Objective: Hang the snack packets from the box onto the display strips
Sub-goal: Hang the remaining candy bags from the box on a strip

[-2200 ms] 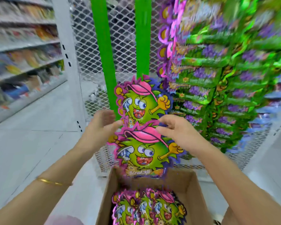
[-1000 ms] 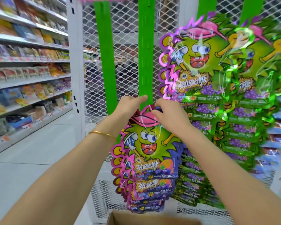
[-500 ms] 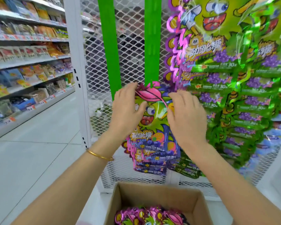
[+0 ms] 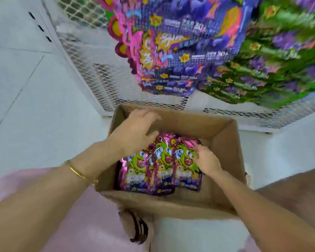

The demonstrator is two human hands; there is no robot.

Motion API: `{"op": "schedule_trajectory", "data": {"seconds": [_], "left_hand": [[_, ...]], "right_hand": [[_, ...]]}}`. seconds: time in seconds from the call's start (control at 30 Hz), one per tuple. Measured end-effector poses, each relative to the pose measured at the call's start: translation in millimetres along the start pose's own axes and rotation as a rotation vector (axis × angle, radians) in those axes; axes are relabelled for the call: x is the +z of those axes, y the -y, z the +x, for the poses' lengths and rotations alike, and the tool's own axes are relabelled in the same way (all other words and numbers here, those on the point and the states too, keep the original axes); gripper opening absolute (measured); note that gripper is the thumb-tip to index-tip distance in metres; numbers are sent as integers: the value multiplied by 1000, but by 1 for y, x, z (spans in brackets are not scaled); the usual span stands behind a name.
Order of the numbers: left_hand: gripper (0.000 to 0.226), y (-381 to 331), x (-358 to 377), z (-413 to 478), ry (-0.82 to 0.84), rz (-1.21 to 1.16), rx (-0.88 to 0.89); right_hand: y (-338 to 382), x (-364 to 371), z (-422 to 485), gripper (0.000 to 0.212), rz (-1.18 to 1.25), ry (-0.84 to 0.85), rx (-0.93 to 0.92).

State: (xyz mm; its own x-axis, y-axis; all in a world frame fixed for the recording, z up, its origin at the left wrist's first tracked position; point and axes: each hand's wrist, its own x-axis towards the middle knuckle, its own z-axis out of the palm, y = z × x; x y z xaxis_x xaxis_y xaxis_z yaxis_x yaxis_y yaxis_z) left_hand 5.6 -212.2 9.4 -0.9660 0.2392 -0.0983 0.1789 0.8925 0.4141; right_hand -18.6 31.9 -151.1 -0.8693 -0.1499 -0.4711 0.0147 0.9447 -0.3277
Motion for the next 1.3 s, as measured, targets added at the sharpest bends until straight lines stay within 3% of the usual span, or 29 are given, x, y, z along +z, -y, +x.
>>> {"op": "schedule_trajectory", "data": {"seconds": [0.23, 0.43, 0.57, 0.67, 0.77, 0.87, 0.93, 1.0, 1.13, 1.27, 1.3], "left_hand": [[37, 15, 13, 13, 27, -59, -88], [36, 19, 26, 18, 60, -49, -90], [36, 16, 24, 23, 52, -60, -83], [36, 16, 24, 27, 62, -51, -83], [36, 14, 25, 28, 79, -59, -86], [37, 10, 24, 25, 113, -54, -73], [39, 7, 23, 23, 133, -38, -65], [44, 1, 18, 20, 126, -54, -52], [55, -21, 2, 8, 96, -177, -36], [13, -41, -29, -6, -62, -330, -34], [12, -47, -41, -10, -96, -326, -28]], "right_hand": [[-25, 34, 79, 101, 172, 148, 171], [-44, 48, 103, 123, 118, 209, 299], [-42, 48, 97, 105, 34, 45, 336], [-43, 55, 91, 65, 160, -26, 314], [-44, 47, 82, 25, 381, 43, 180], [-29, 6, 66, 23, 571, 295, 41], [-6, -31, 49, 30, 545, 420, -66], [13, -65, 28, 16, 584, 468, -166], [47, -124, -27, 7, 673, 371, -314], [72, -167, -72, 9, 720, 295, -406], [78, -177, -80, 13, 715, 274, -432]]}}
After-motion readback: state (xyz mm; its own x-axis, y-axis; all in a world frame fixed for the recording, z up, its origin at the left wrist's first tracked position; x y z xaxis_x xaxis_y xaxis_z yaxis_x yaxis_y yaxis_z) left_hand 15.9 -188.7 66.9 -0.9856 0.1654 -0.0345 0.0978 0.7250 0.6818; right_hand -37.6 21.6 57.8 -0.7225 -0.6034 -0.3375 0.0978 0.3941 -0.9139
